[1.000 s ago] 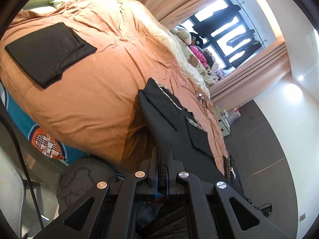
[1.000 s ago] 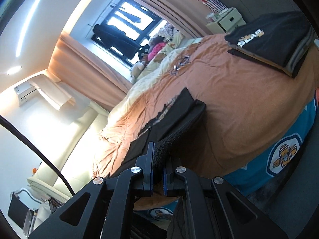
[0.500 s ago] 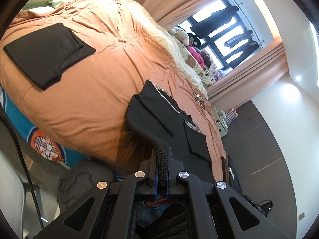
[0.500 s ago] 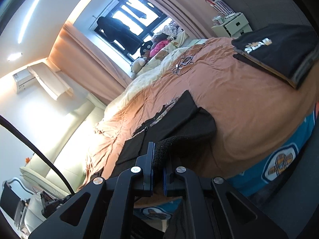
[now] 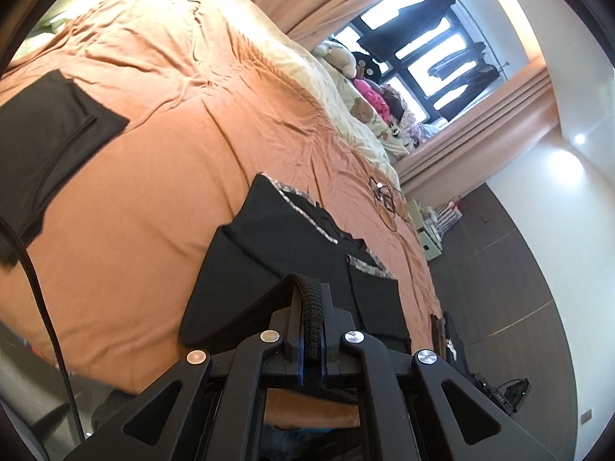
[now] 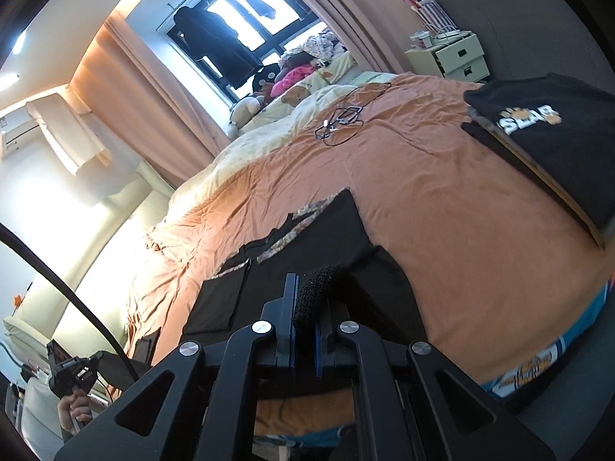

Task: Fold small clothes
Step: 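Lift the hem with both grippers and fold it over toward the collar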

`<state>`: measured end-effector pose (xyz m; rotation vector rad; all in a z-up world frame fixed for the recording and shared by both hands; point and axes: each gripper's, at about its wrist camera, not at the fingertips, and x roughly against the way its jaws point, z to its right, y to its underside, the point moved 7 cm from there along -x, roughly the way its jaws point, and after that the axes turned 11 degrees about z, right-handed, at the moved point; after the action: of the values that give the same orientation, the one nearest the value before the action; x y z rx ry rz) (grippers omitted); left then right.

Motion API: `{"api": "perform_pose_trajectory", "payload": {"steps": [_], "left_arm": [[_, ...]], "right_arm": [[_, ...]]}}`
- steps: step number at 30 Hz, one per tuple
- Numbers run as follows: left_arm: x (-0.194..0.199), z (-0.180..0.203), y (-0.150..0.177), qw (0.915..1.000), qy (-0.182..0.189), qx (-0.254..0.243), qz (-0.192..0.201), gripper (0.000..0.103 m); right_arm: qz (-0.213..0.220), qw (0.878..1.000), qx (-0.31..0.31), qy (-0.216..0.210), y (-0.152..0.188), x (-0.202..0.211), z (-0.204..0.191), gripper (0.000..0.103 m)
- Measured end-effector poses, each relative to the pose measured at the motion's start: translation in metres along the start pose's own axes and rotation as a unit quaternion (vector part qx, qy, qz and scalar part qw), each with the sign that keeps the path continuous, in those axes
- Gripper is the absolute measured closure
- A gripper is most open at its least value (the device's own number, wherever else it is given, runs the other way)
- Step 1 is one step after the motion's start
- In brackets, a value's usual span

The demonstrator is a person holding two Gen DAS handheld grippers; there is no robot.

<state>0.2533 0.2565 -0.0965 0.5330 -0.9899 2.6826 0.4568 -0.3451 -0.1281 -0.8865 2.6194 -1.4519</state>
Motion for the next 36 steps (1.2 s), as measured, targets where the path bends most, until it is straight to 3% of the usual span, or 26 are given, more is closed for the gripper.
{"api": "perform_pose_trajectory", "payload": {"steps": [17, 36], "left_arm": [[-0.114, 0.006, -0.061, 0.9979, -0.057, -0.011, -0.028, 0.098], [-0.256, -0.052, -0.083, 0.9884, -0.122, 0.007, -0.09, 0.098]], "right_arm": [[-0.043, 0.999, -0.024, 0.017, -0.035, -0.125, -0.004, 0.1], [-0.078, 0.991, -0.069, 0.079, -0.041, -0.228, 0.015, 0.1]]}}
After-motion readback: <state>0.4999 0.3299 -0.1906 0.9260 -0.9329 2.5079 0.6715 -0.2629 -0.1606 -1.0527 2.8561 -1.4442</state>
